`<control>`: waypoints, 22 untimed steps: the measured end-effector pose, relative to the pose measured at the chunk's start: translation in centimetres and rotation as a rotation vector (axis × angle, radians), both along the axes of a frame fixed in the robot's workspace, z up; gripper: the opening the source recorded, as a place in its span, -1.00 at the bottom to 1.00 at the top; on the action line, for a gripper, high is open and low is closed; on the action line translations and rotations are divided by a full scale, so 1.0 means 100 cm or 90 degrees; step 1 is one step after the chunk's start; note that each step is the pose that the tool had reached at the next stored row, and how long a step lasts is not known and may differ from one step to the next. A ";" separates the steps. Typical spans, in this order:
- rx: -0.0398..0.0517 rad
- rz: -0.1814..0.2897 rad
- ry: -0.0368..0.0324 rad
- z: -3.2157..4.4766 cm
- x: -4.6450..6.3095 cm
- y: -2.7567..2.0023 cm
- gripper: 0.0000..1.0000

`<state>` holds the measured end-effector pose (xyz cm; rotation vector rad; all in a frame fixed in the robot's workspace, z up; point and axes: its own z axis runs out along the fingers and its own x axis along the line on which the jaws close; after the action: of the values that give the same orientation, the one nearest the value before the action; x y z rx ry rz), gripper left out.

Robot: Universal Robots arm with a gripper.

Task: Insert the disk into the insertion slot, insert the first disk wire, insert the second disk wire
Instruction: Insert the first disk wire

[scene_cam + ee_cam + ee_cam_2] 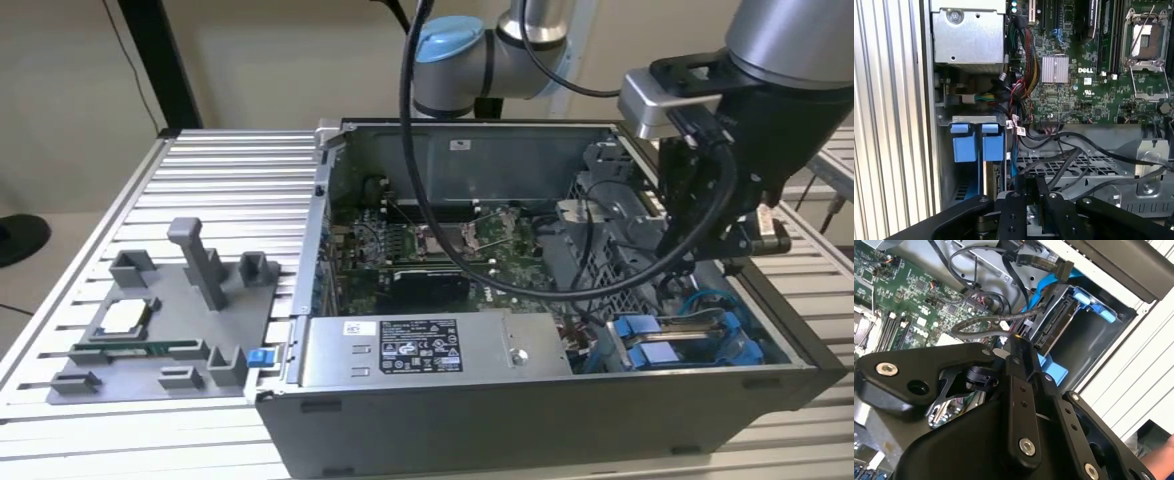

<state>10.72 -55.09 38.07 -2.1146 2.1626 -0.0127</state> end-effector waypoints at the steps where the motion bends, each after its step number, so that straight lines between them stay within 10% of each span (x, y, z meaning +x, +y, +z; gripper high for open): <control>1: 0.0000 0.000 0.0004 -0.0002 0.002 -0.0012 -1.00; 10: 0.0001 0.000 0.0061 -0.0015 0.016 -0.0148 -1.00; 22: 0.0002 0.000 0.0061 -0.0015 0.016 -0.0156 -1.00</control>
<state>12.34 -56.65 37.91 -2.1189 2.1678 -0.0022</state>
